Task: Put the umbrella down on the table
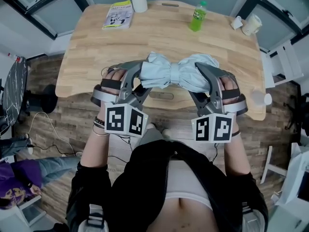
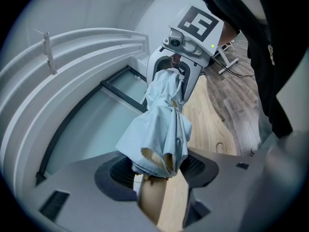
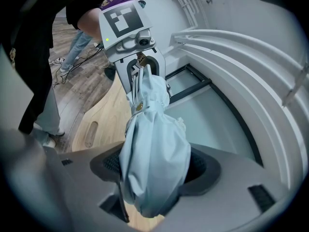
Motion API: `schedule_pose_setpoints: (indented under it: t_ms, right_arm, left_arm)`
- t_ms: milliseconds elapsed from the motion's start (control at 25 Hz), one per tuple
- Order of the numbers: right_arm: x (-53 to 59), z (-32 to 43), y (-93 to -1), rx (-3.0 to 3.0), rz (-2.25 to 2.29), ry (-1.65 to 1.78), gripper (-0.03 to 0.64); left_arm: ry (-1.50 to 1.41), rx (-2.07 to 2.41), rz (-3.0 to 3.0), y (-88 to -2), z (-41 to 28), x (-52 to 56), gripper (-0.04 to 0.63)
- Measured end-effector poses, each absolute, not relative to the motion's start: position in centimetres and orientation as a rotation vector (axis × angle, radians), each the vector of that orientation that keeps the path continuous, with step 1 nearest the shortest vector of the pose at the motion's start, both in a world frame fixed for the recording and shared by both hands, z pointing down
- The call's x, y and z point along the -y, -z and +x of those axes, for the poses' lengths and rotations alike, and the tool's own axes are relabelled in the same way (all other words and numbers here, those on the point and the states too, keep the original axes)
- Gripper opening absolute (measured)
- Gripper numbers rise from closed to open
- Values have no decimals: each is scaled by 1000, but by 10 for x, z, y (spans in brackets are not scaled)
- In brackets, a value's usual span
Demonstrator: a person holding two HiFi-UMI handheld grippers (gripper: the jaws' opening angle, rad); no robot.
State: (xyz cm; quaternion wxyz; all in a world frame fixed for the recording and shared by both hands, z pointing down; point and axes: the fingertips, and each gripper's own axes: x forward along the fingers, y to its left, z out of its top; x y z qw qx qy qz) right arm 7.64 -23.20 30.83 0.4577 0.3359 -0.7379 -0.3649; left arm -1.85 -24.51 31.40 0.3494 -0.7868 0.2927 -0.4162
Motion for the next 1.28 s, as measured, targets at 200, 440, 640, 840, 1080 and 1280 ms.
schedule_pose_setpoints:
  t_ms: [200, 440, 640, 840, 1080, 1280]
  right_arm:
    - [236, 79, -313, 1827, 834, 894, 322]
    - [262, 79, -324, 1826, 838, 855, 322]
    - [276, 79, -332, 1818, 846, 823, 322]
    - [294, 77, -345, 1822, 832, 782, 322]
    - [306, 72, -356, 1823, 816, 752, 322]
    - [312, 69, -365, 1828, 807, 731, 322]
  left_arm:
    - [1084, -755, -2031, -318, -17, 249, 256]
    - [1088, -717, -2050, -328, -16, 277, 256]
    - [1090, -685, -2070, -337, -15, 293, 256]
    - [1105, -657, -2100, -350, -17, 312, 256]
    - [1107, -644, -2127, -363, -21, 324, 256]
    - [1121, -633, -2138, -371, -24, 329, 256]
